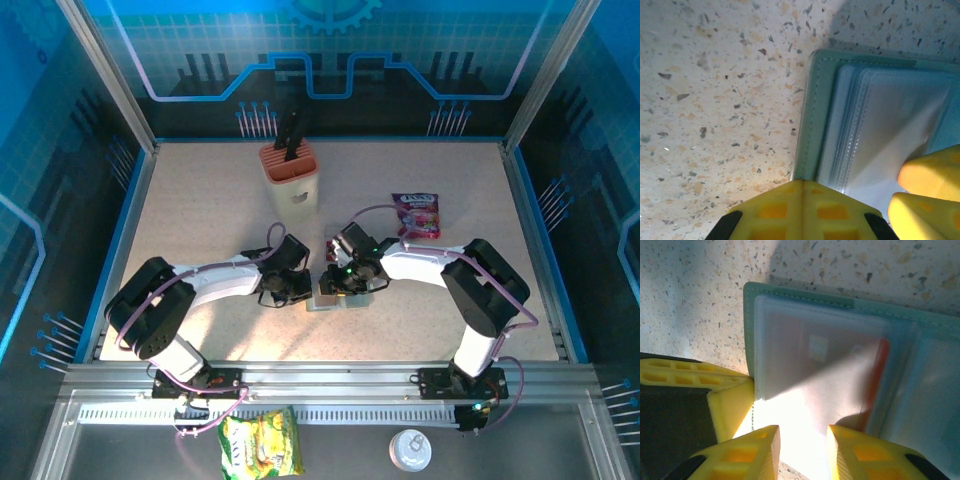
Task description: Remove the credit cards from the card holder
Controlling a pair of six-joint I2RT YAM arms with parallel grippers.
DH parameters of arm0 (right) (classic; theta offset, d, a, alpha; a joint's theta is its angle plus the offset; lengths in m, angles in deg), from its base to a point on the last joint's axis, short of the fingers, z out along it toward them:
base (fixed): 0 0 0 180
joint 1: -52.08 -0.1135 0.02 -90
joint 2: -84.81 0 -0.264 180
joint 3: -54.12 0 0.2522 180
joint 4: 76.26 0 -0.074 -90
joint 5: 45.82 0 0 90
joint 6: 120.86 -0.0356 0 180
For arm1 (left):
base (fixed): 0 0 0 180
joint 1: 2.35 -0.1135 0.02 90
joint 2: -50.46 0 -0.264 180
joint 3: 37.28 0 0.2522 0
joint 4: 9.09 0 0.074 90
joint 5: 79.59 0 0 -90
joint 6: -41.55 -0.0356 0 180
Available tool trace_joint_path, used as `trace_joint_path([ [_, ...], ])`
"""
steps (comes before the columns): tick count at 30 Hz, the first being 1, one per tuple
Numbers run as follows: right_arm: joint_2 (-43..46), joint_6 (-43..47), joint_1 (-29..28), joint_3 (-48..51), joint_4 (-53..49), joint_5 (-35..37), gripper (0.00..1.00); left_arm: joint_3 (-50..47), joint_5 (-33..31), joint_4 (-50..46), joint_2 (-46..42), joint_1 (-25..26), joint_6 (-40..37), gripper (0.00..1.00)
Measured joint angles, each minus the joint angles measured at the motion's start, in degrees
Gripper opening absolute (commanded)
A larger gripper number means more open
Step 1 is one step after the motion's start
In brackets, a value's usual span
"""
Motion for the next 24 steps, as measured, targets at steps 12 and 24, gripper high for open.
trace_joint_path([
  [12,1.20,0.02,0.44,1.42,-0.07,0.66,0.31,0.26,-0.39,-0.90,0.00,0.00,-0.02,0.00],
  [24,1.64,0.02,1.36,2.12,-0.35,0.66,0.31,1.36,-0.50,-2.19,0.02,0.00,-0.07,0.00],
])
